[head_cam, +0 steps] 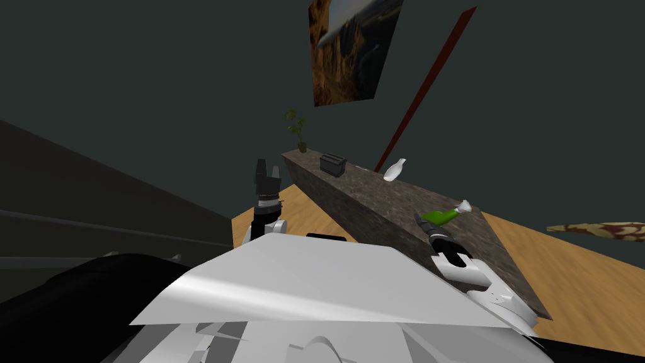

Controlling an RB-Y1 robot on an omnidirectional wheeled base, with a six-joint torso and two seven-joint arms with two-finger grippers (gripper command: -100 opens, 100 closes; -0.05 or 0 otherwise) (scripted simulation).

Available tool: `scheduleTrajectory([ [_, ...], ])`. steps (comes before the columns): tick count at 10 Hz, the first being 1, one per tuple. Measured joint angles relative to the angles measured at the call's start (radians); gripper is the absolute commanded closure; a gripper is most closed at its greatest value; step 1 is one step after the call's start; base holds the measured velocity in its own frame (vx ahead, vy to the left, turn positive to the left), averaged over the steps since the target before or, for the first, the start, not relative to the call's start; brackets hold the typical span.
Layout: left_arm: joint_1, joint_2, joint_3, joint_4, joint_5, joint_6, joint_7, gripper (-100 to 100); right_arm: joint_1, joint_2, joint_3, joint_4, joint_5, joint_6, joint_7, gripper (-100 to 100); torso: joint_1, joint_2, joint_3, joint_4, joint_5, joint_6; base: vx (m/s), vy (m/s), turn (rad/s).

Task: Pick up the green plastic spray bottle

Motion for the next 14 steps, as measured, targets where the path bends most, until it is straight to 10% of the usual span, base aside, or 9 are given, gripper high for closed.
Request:
scheduleTrajectory([
  [14, 0.000, 0.000, 0.000, 0.000, 0.000, 0.000, 0.000, 0, -0.332, -0.131, 0.131, 0.376, -0.045, -0.077, 0.051, -100, 0.002, 0.003, 0.002, 0.001, 0.000, 0.000, -0.049, 0.027, -0.017],
])
